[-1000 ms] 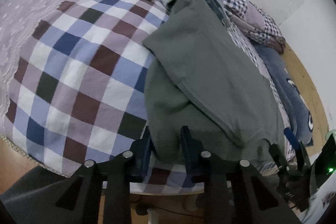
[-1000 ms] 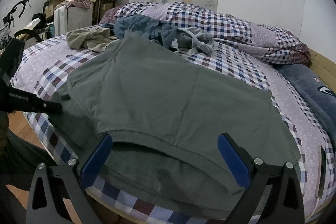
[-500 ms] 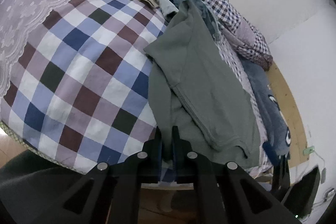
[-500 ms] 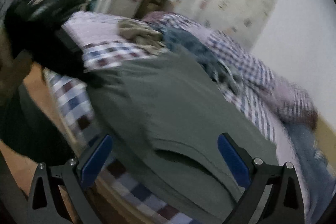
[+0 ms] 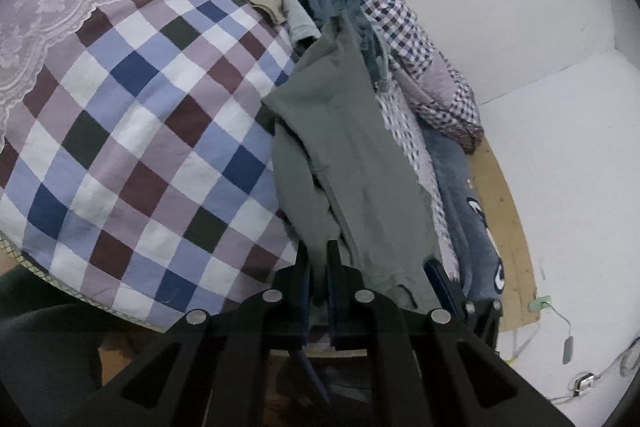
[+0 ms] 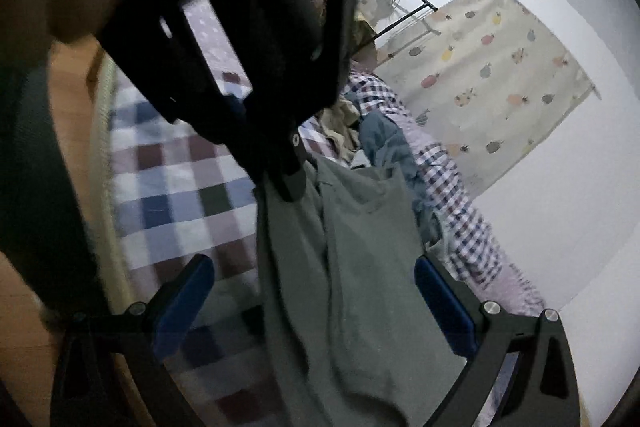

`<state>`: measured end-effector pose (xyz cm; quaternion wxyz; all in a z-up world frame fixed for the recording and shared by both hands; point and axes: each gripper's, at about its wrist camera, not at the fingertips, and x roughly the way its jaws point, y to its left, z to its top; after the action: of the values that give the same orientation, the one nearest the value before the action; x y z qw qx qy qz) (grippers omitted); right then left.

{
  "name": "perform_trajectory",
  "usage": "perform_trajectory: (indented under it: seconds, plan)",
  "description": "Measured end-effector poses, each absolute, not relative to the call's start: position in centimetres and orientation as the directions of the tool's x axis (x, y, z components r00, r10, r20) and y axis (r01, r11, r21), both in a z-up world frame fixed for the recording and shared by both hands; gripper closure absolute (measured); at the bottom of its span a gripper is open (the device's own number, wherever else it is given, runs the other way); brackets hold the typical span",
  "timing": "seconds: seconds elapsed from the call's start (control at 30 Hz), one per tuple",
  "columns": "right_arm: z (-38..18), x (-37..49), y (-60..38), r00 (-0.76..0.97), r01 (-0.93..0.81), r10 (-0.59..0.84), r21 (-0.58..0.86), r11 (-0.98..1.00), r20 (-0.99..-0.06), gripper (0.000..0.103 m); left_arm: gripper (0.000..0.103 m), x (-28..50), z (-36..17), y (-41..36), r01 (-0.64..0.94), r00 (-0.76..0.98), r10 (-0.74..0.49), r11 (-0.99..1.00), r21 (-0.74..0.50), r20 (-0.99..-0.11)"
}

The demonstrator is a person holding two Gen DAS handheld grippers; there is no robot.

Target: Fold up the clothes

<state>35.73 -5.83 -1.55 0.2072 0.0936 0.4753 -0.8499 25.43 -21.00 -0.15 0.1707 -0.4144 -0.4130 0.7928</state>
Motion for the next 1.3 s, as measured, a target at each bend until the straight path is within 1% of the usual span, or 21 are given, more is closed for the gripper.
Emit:
perform_trajectory:
  seconds: [0.17, 0.2, 0.27, 0.33, 0.37, 0.43, 0.47, 0.53, 0.6, 0.63, 0.73, 0.8, 0.9, 1.03, 1.17, 1.2, 1.27, 1.3]
  plan:
    - [-2.3, 33.2, -7.0, -0.916, 0.398, -0.238, -0.801, -0.448, -0.322, 0.001, 0.099, 25.1, 0.4, -20.8, 0.057, -0.599, 0.630, -0.582, -0.811, -0.494]
    - [-2.5, 32.8, -7.2, -0.917, 0.395, -0.238, -0.806, -0.440, -0.319, 0.002, 0.099, 25.3, 0.4, -20.9, 0.057, -0.600, 0.631, -0.579, -0.813, -0.492]
    - [-2.8, 32.2, -7.8, -0.917, 0.394, -0.243, -0.815, -0.424, -0.316, 0.008, 0.099, 25.1, 0.4, -21.0, 0.058, -0.600, 0.635, -0.572, -0.818, -0.487]
    - [-3.0, 31.7, -8.5, -0.916, 0.393, -0.249, -0.824, -0.408, -0.314, 0.026, 0.099, 25.1, 0.4, -21.1, 0.063, -0.599, 0.637, -0.566, -0.822, -0.485]
    - [-3.2, 31.4, -8.7, -0.916, 0.392, -0.250, -0.828, -0.401, -0.313, 0.031, 0.099, 25.1, 0.3, -21.2, 0.066, -0.599, 0.638, -0.564, -0.823, -0.484]
    - [-3.5, 30.7, -9.2, -0.918, 0.389, -0.245, -0.833, -0.393, -0.313, 0.053, 0.099, 25.1, 0.4, -21.4, 0.070, -0.604, 0.634, -0.561, -0.825, -0.483]
    - [-3.6, 30.3, -9.4, -0.918, 0.390, -0.241, -0.832, -0.394, -0.317, 0.058, 0.099, 25.3, 0.7, -21.6, 0.065, -0.617, 0.626, -0.564, -0.823, -0.477]
    - [-3.6, 29.4, -9.4, -0.914, 0.403, -0.223, -0.817, -0.412, -0.338, 0.077, 0.098, 25.6, 1.3, -22.0, 0.056, -0.643, 0.607, -0.570, -0.819, -0.466]
    - [-3.5, 28.7, -9.3, -0.913, 0.408, -0.204, -0.803, -0.434, -0.353, 0.087, 0.098, 26.2, 2.0, -22.6, 0.050, -0.684, 0.571, -0.584, -0.810, -0.454]
    - [-3.4, 28.4, -9.2, -0.911, 0.412, -0.200, -0.796, -0.444, -0.361, 0.087, 0.098, 26.3, 1.9, -23.0, 0.061, -0.699, 0.559, -0.576, -0.815, -0.447]
    - [-3.1, 28.0, -8.8, -0.904, 0.428, -0.211, -0.774, -0.466, -0.372, 0.087, 0.098, 26.1, 1.5, -24.3, 0.128, -0.719, 0.516, -0.560, -0.818, -0.465]
    - [-3.0, 28.2, -8.7, -0.900, 0.436, -0.226, -0.769, -0.466, -0.373, 0.086, 0.096, 26.0, 1.2, -24.9, 0.163, -0.723, 0.502, -0.543, -0.824, -0.474]
    - [-2.8, 28.7, -9.1, -0.894, 0.449, -0.246, -0.766, -0.461, -0.375, 0.087, 0.095, 25.4, 1.0, -25.3, 0.175, -0.726, 0.500, -0.530, -0.830, -0.473]
    - [-2.5, 29.5, -9.3, -0.891, 0.453, -0.260, -0.770, -0.450, -0.372, 0.087, 0.089, 24.7, 1.0, -25.5, 0.189, -0.732, 0.483, -0.534, -0.824, -0.480]
    - [-2.6, 29.5, -10.5, -0.891, 0.453, -0.258, -0.771, -0.447, -0.374, 0.087, 0.088, 24.6, 0.7, -26.3, 0.206, -0.735, 0.472, -0.529, -0.823, -0.488]
    - [-2.6, 29.2, -10.6, -0.889, 0.456, -0.254, -0.765, -0.455, -0.380, 0.090, 0.088, 24.4, 0.7, -26.4, 0.208, -0.734, 0.472, -0.530, -0.822, -0.489]
    - [-2.3, 28.6, -10.5, -0.886, 0.463, -0.241, -0.749, -0.473, -0.396, 0.093, 0.088, 24.0, 0.8, -26.6, 0.205, -0.733, 0.475, -0.528, -0.824, -0.487]
    - [-2.2, 28.4, -10.4, -0.885, 0.464, -0.237, -0.743, -0.481, -0.400, 0.096, 0.088, 23.8, 0.9, -26.8, 0.201, -0.734, 0.477, -0.527, -0.826, -0.483]
